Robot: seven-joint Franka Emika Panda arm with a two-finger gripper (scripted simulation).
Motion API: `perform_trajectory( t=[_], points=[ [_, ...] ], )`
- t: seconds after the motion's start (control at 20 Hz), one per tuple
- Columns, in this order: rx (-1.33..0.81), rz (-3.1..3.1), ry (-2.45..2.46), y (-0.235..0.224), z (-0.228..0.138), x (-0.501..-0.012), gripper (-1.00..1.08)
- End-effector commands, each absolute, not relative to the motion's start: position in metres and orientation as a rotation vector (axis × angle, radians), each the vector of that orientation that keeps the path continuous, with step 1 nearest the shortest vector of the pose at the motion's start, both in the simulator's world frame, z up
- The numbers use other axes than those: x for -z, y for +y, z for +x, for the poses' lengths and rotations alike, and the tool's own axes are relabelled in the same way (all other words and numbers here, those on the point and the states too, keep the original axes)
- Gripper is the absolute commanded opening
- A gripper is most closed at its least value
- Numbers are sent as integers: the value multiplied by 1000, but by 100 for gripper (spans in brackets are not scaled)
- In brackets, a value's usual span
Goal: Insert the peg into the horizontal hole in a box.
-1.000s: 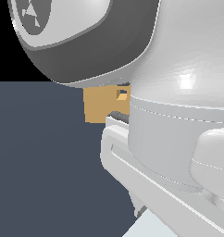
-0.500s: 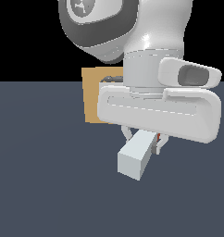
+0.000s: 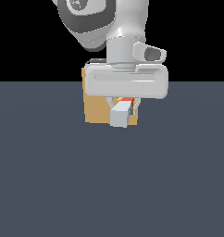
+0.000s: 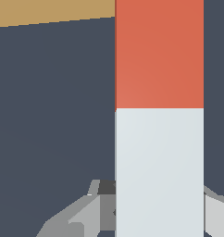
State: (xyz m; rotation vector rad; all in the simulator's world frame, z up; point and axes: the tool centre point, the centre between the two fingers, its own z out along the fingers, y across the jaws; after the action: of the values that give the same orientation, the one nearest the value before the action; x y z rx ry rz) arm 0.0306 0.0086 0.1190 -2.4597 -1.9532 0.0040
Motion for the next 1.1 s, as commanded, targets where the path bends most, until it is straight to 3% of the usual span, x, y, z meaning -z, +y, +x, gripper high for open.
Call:
perform_trajectory(
  t=[0.0, 1.05],
  points=[
    [-1, -2419, -2007, 21, 24, -127, -100],
    [-1, -2371, -2060, 37, 15, -134, -100]
  ],
)
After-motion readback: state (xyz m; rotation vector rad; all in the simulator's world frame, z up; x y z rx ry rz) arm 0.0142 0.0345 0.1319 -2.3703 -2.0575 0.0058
